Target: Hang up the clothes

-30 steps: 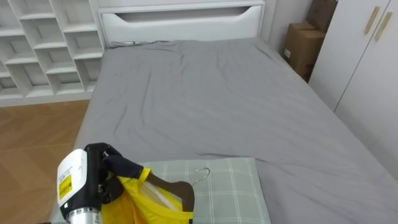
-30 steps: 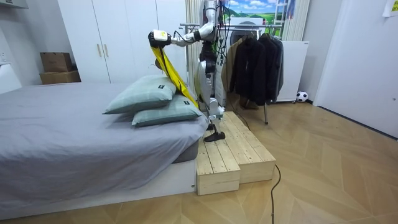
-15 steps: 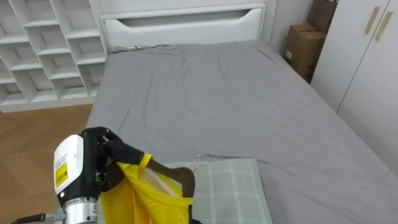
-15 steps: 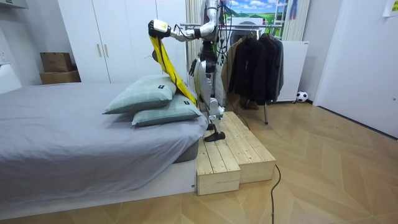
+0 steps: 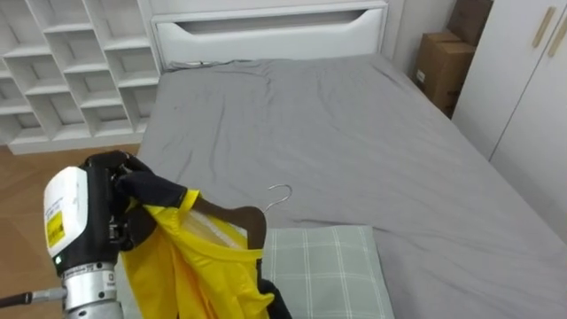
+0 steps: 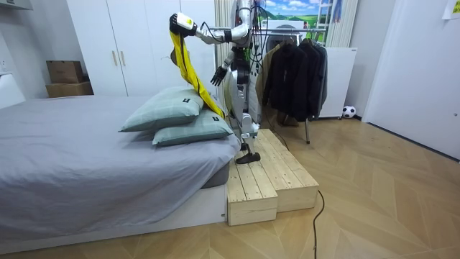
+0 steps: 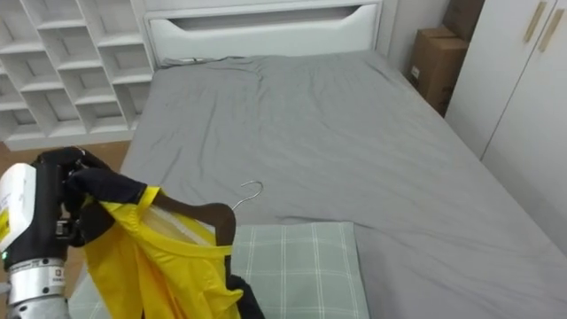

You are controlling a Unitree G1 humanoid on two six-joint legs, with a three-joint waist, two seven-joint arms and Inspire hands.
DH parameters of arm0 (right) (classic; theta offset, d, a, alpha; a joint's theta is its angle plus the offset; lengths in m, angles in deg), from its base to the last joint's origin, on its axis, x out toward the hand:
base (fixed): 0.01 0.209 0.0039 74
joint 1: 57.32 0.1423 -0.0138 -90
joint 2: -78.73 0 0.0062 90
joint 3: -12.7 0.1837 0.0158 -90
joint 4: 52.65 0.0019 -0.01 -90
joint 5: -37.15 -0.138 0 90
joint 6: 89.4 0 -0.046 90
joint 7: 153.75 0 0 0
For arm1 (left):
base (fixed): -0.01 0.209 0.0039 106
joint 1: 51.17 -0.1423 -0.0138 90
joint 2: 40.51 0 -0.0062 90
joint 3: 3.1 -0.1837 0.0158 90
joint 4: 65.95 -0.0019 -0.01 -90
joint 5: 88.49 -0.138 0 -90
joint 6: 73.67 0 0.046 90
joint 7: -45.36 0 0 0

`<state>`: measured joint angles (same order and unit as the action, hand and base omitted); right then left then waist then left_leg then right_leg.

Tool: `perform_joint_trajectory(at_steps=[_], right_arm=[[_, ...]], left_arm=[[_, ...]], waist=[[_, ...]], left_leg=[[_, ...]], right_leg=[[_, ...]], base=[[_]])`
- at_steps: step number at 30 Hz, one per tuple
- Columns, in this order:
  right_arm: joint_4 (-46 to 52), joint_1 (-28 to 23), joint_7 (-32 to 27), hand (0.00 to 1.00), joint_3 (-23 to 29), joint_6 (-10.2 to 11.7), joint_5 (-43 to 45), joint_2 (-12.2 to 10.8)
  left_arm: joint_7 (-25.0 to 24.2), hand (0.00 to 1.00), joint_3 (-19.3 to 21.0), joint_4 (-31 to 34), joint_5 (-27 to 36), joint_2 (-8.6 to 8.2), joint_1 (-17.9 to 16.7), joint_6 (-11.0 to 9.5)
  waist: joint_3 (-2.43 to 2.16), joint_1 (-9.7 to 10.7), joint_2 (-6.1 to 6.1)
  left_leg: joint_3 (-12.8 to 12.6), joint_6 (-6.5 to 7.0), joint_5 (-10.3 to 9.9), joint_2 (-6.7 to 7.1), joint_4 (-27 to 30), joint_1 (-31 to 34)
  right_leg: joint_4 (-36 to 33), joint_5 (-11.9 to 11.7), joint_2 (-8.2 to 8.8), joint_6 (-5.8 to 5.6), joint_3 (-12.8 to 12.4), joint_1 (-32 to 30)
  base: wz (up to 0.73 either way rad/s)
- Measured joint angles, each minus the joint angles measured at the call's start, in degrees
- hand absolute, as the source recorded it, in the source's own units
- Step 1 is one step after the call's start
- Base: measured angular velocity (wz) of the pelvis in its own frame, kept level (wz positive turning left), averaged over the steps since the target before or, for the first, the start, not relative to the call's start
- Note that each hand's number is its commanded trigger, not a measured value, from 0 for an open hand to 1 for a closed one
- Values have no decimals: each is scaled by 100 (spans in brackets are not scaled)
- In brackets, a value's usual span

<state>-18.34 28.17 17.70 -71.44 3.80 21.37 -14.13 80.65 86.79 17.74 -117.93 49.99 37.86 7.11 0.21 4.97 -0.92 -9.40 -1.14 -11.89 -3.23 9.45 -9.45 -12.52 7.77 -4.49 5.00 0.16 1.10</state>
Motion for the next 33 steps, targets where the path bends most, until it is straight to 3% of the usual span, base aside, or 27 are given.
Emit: perform_joint_trajectory(at_steps=[5, 21, 33], right_arm=[[276, -1, 1, 0, 1, 0, 4, 0], [1150, -7, -13, 0, 42, -4, 100, 0], [1592, 18, -357, 0, 235, 7, 2051, 25]], left_arm=[[107, 100, 9, 223, 1, 1, 8, -5], [258, 100, 244, 442, 11, 1, 103, 2], [264, 100, 239, 442, -295, -2, 100, -12]], waist=[[-17, -26, -44], [-12, -2, -53], [6, 3, -2]], left_leg=[[2, 0, 0, 0, -1, -15], [-2, 0, 0, 3, -1, -11], [10, 0, 0, 10, 0, 29]], right_leg=[[-10, 3, 4, 5, 3, 5], [-10, 5, 9, 3, 6, -2], [-17, 7, 13, -2, 4, -87]], base=[[-2], [0], [0]])
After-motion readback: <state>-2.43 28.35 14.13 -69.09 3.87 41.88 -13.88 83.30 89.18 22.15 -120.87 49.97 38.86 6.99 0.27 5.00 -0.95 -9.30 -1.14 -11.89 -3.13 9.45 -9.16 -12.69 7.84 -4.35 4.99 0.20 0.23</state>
